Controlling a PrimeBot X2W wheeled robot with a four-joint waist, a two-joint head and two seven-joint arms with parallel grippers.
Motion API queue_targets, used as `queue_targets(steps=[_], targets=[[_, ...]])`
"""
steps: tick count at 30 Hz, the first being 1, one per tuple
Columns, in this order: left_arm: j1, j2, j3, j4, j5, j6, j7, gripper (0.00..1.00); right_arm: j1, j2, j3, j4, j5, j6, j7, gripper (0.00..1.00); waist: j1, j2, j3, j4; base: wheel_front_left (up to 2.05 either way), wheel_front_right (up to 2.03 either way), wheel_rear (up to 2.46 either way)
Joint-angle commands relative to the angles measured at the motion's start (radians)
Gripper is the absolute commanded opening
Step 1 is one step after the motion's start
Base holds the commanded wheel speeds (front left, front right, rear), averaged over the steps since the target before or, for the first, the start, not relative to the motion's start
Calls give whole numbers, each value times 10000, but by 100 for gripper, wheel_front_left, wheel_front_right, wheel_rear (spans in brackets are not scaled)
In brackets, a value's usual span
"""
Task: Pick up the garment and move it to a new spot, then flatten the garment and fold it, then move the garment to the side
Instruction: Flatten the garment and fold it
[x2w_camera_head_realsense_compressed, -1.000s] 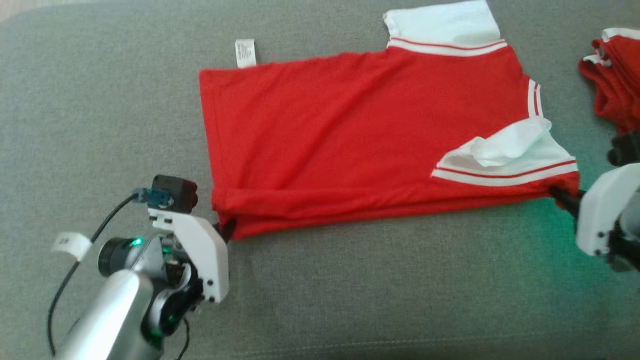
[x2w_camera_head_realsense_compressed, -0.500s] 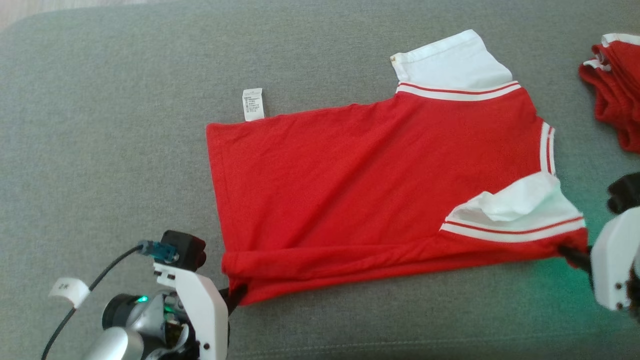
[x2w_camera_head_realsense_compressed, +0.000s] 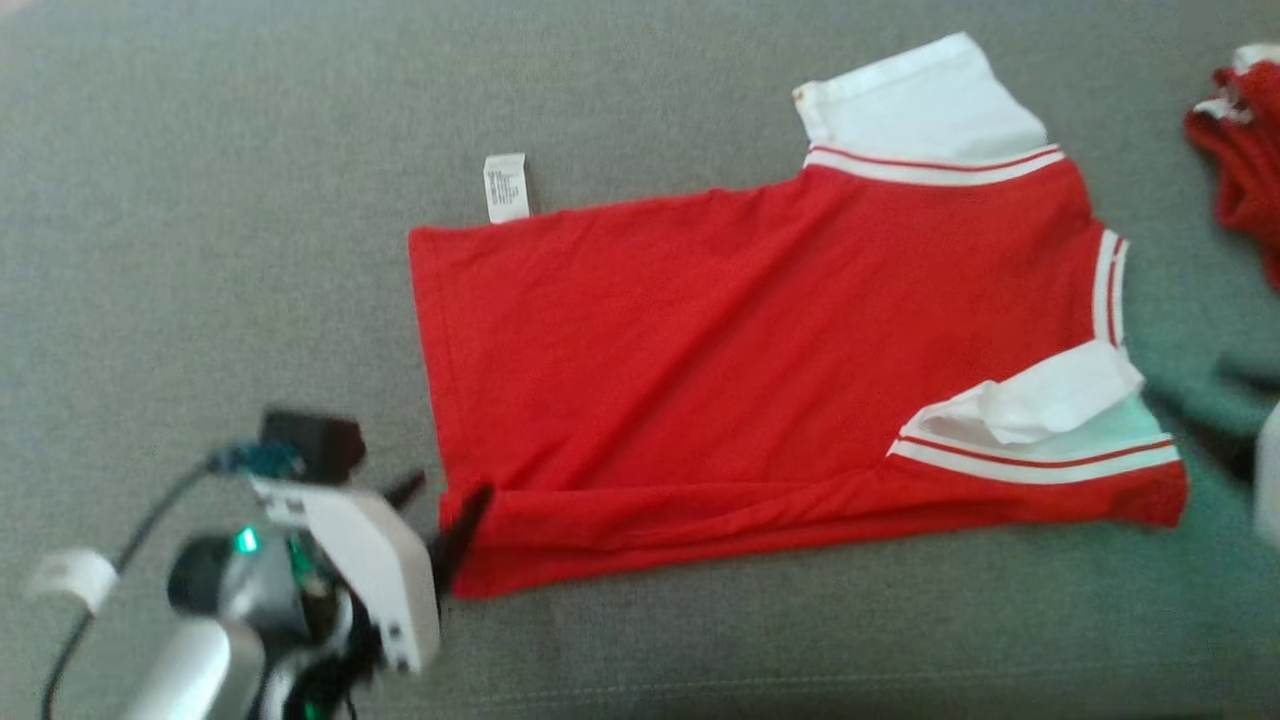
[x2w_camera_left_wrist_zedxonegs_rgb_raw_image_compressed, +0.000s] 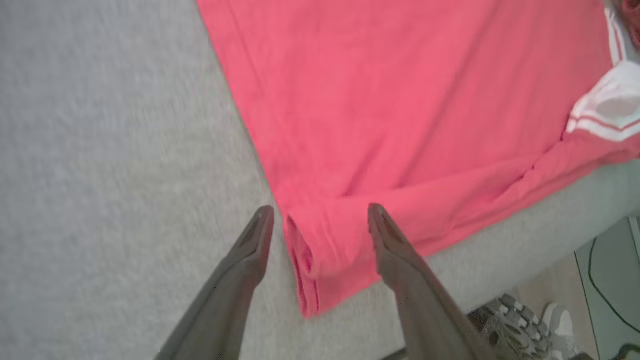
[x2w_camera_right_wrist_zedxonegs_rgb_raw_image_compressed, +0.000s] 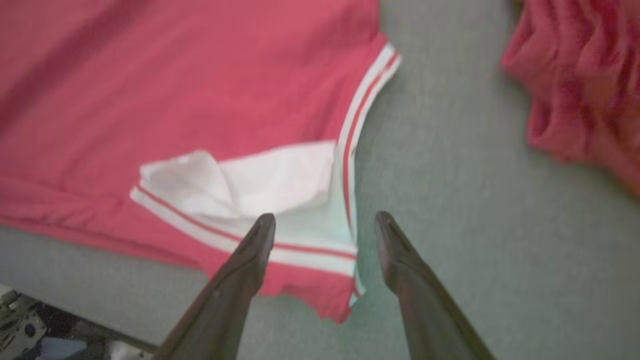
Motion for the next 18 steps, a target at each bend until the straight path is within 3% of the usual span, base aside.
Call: queue_targets(steps=[1, 5, 11, 18], targets=[[-1107, 165, 578, -529, 210, 84, -82, 100, -983, -465, -329, -474, -52, 67, -74, 100, 0, 0, 547, 101, 0, 0, 0], [-2798, -143, 472, -182, 674, 197, 39, 100, -2939, -7, -364, -3, -801, 67, -348, 100, 0, 0, 1361, 381, 0, 0, 0], [-5349, -941, -106, 1667, 1315, 87, 83, 100, -5831, 994, 443, 2069, -2307, 67, -1031, 100, 0, 0, 2375, 920, 0, 0, 0], [-6929, -1736, -655, 3495, 1652, -202, -271, 100, -7508, 1640, 736, 4456, -3322, 67, -1778, 100, 0, 0, 2811, 1292, 0, 0, 0]])
